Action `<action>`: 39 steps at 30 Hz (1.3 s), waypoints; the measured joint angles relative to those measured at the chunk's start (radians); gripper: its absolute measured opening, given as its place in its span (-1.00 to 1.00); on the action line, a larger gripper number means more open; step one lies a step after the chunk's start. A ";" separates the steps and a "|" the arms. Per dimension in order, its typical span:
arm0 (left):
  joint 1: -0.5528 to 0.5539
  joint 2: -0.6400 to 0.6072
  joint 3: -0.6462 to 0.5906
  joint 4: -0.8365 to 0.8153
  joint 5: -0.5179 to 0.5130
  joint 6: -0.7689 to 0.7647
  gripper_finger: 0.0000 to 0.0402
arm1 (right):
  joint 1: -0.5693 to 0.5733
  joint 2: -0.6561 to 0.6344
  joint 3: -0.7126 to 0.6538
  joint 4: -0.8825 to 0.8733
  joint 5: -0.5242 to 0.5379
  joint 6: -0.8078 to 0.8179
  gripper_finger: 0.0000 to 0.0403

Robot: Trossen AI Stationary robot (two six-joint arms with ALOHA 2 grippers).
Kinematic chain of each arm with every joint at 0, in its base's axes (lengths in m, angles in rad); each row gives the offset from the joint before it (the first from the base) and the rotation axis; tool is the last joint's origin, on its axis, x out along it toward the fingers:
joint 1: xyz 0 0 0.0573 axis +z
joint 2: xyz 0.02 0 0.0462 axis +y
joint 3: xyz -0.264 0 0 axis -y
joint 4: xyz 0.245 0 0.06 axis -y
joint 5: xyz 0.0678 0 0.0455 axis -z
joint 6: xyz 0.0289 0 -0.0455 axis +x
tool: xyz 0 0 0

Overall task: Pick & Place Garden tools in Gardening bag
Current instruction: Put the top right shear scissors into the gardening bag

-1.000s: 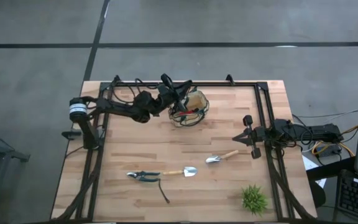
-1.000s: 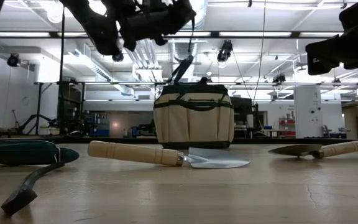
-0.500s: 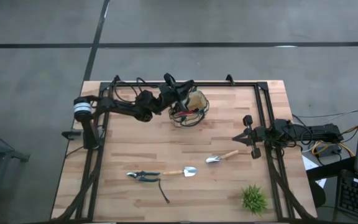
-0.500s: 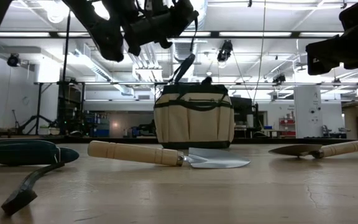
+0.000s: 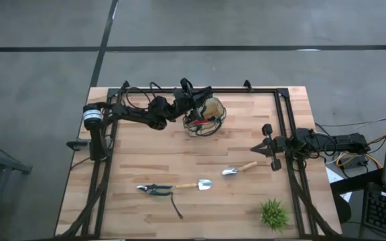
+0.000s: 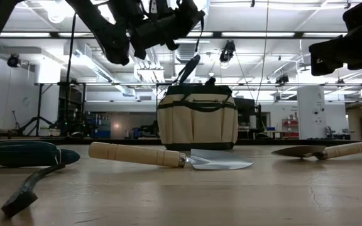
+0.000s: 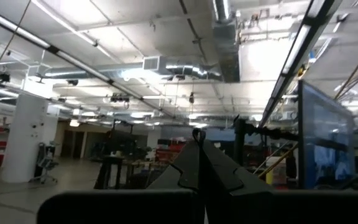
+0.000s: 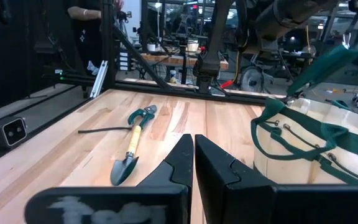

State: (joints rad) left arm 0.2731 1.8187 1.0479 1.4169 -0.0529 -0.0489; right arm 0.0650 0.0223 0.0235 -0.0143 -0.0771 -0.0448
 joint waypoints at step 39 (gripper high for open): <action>-0.089 -0.255 -0.317 0.070 0.092 -0.084 -0.99 | 0.000 0.000 0.000 0.000 0.000 0.000 -0.96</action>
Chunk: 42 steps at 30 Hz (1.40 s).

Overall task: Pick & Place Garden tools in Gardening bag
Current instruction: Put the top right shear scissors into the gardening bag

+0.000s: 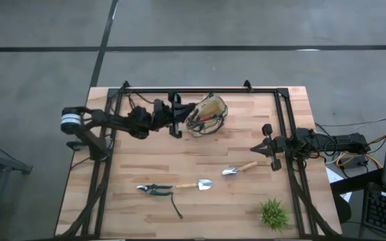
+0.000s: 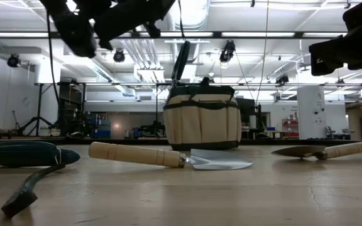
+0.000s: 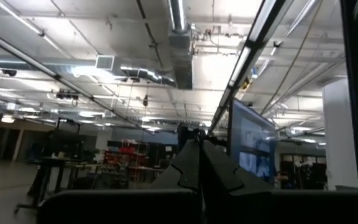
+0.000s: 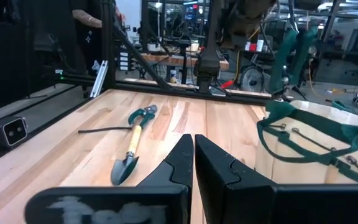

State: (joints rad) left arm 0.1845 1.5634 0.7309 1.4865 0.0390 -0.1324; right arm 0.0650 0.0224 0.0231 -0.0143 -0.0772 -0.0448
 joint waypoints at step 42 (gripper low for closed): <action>-0.142 -0.336 -0.175 -0.447 -0.298 0.205 -0.99 | 0.000 0.000 0.000 0.000 0.000 0.000 -0.96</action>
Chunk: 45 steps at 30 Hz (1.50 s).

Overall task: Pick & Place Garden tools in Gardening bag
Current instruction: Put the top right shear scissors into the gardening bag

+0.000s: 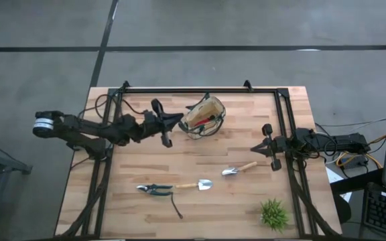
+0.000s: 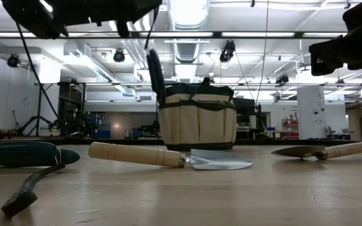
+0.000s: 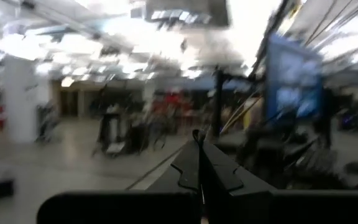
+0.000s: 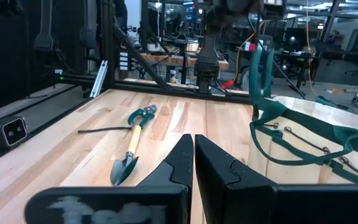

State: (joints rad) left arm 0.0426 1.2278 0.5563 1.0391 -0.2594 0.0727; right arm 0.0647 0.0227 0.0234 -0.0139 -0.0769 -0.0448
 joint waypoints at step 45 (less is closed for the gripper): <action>0.058 0.199 0.276 -0.404 -0.072 0.007 -0.99 | 0.000 0.000 0.000 0.000 0.000 0.000 -0.96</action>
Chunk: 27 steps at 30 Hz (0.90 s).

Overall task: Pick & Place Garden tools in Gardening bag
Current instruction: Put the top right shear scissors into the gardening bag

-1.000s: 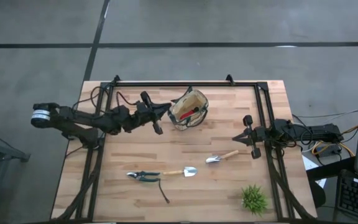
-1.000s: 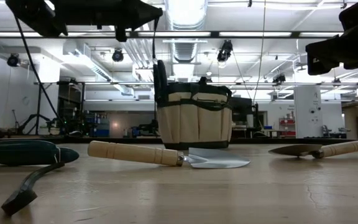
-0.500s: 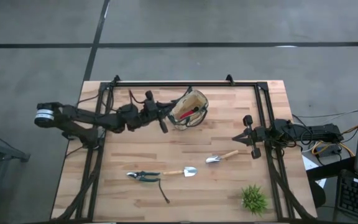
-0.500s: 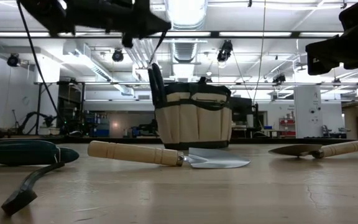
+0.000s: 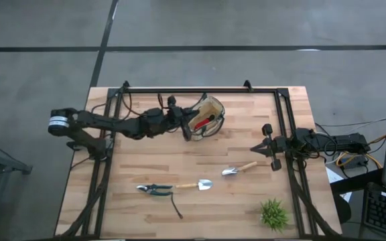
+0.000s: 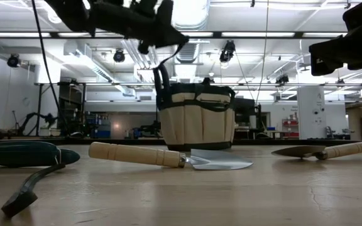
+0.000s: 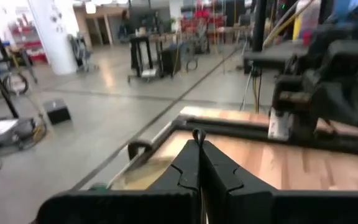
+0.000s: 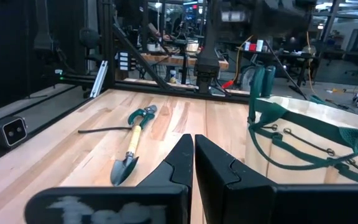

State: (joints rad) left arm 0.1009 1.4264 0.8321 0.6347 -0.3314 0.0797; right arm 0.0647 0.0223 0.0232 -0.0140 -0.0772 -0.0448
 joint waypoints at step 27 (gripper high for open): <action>0.045 0.028 0.079 -0.165 0.088 -0.092 -0.85 | 0.000 0.000 0.000 0.000 0.000 0.000 -0.96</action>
State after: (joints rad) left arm 0.1459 1.4544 0.9114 0.4695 -0.2436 -0.0124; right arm 0.0649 0.0219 0.0233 -0.0138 -0.0772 -0.0448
